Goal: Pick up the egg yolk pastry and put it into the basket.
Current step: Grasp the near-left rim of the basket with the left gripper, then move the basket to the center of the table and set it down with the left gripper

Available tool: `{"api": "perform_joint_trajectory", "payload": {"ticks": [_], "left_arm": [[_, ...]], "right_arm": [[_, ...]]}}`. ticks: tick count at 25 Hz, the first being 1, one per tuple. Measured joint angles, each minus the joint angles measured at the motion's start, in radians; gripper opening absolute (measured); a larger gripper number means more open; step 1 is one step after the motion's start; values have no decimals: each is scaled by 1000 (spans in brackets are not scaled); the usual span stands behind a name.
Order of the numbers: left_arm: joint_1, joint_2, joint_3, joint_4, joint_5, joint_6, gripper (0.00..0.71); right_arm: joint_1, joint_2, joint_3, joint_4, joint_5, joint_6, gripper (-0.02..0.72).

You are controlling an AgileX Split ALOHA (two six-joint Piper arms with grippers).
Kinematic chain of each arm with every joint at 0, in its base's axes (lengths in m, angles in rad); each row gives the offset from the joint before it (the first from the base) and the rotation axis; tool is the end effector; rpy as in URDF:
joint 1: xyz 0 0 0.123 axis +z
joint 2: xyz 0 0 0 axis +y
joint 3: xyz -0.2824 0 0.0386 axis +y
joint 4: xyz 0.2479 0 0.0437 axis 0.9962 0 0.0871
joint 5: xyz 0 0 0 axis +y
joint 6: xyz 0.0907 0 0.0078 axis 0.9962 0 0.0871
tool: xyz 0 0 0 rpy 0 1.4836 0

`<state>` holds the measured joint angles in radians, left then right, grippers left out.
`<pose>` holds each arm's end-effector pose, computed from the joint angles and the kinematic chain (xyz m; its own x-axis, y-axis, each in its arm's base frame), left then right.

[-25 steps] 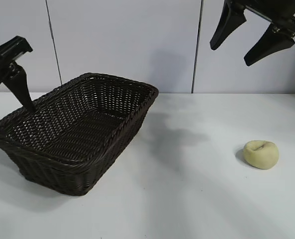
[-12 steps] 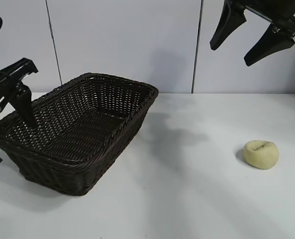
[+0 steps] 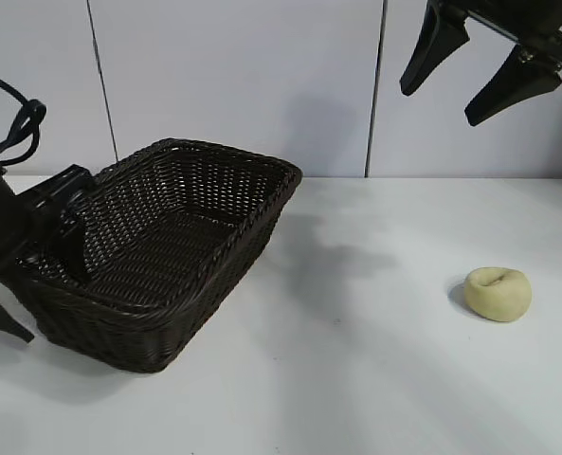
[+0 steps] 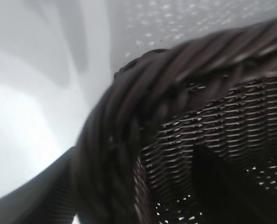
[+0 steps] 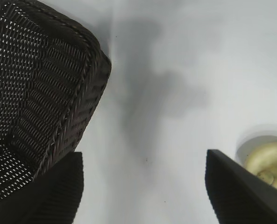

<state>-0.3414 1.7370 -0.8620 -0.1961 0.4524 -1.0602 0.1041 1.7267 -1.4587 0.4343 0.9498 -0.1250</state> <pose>0.2869 -0.1102 0.1473 -0.6316 -0.7746 -0.0328 -0.7218 0.6029 -0.3398 0.3673 0.0697 0.2968 -0.9060 0.0359 -0.4217 -0.1330 0.9218 0.3642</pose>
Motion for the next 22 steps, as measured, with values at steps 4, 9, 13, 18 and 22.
{"api": "perform_joint_trajectory", "payload": {"ticks": [4, 9, 13, 18, 22], "left_arm": [[0, 0, 0, -4, -4, -6, 150], [-1, 1, 0, -13, 0, -8, 106], [-1, 1, -3, -27, 16, -6, 106], [0, 1, -70, -88, 92, 126, 106], [11, 2, -153, -149, 181, 302, 105]], "right_arm": [[0, 0, 0, 0, 0, 0, 529], [0, 0, 0, 0, 1, 0, 529], [0, 0, 0, 0, 1, 0, 529], [0, 0, 0, 0, 1, 0, 529], [0, 0, 0, 0, 1, 0, 529]]}}
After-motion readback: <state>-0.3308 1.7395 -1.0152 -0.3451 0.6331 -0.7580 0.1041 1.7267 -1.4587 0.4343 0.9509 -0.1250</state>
